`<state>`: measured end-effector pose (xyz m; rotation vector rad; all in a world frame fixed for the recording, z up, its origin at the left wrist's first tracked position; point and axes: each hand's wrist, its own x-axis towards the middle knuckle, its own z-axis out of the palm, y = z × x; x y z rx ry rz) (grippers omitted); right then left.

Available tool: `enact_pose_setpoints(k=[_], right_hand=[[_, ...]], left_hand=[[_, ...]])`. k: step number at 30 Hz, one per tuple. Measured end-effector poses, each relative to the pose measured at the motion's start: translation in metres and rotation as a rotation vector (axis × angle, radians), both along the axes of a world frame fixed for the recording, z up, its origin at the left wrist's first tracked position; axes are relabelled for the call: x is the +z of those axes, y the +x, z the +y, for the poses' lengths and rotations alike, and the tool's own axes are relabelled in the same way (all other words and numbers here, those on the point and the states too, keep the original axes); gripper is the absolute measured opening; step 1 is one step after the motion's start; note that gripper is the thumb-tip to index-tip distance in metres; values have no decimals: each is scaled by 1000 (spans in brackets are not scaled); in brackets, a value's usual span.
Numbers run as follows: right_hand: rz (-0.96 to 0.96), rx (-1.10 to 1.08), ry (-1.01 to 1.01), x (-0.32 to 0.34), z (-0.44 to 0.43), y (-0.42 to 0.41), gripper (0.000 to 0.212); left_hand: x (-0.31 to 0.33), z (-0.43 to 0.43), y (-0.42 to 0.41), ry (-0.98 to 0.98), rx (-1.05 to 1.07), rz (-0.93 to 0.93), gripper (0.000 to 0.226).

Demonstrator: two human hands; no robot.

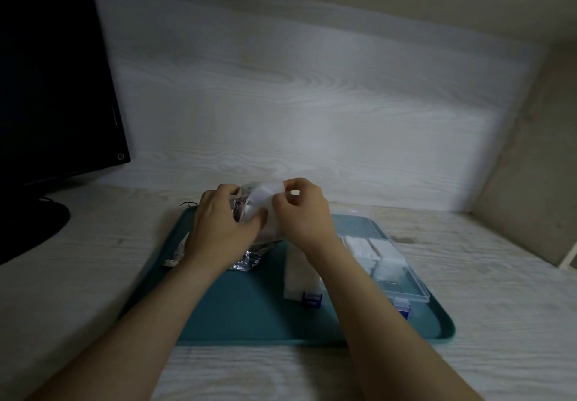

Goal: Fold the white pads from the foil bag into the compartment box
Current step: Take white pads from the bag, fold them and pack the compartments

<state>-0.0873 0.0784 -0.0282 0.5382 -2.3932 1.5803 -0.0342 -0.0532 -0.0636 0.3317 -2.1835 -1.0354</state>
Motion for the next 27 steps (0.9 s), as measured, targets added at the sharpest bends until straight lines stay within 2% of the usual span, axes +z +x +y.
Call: enact_pose_setpoints(k=[2,5,7,11,15,18,24,27], right_hand=[[13,40,23,0,2,3,26],[91,1,55,1,4,5,22],[83,-42,-7,3,6,4,19],[-19,-37,-173,6,10,4,27],[-31,0,-201,7,16,7,27],[-74,122,-264,13,29,10,29],[-193,255,-467,22,52,21,23],[-259,334,-557,18,63,25,25]], left_hand=[[-2,0,1,-29,-7,-17,54],[-5,-3,-1,-79,2,-32,52],[-6,-4,-3,-100,28,-52,49],[-7,-7,-4,-123,87,-48,46],[-3,-3,1,-185,98,-21,64],[4,8,8,-285,105,62,70],[15,27,13,-398,50,437,32],[22,41,20,-292,-40,476,20]])
